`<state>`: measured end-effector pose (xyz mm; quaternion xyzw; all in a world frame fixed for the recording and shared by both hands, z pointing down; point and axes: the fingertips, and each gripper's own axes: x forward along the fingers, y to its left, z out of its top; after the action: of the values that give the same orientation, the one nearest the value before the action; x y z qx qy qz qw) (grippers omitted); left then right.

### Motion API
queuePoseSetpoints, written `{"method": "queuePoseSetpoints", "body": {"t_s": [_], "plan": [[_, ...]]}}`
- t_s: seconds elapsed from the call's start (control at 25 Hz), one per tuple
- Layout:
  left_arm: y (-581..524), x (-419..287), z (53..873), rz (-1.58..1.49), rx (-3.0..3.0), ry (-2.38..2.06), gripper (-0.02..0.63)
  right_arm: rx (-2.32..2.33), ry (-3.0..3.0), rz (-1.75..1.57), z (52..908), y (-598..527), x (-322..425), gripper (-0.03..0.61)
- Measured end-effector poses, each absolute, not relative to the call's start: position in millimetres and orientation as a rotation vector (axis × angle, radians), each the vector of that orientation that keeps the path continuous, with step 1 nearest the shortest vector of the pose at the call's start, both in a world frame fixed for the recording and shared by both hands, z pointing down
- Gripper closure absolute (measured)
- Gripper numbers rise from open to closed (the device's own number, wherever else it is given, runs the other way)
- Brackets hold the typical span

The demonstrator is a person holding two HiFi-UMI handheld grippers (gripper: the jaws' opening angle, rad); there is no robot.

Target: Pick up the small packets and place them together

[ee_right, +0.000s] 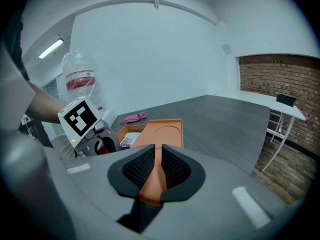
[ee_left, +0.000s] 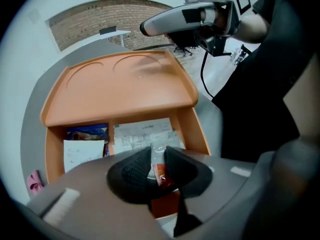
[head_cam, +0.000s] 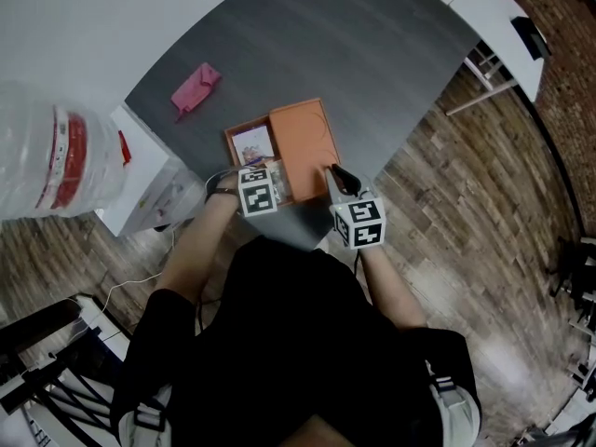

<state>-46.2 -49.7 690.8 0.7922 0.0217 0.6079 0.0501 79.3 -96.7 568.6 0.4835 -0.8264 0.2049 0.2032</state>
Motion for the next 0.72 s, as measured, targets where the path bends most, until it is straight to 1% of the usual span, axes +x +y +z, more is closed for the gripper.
{"method": "queuePoseSetpoints", "body": {"t_s": [0.12,0.2,0.48,0.72], "plan": [[-56.4,-46.3,687.6,1.807,2.437,0.017,0.558,1.361,-2.305,0.573,567.9,-97.7,81.3,0.535],[-60.0,-46.4,686.2,1.793,2.444,-0.008,0.607,1.365,-2.302,0.577,568.3,-97.5,83.1,0.535],[-57.6,-43.9,676.1,1.723,2.476,-0.011,0.614,1.364,-2.301,0.574,566.9,-97.4,84.8,0.537],[-69.0,-41.6,645.9,1.582,2.558,-0.160,0.614,1.344,-2.320,0.558,562.1,-102.1,81.4,0.537]]}}
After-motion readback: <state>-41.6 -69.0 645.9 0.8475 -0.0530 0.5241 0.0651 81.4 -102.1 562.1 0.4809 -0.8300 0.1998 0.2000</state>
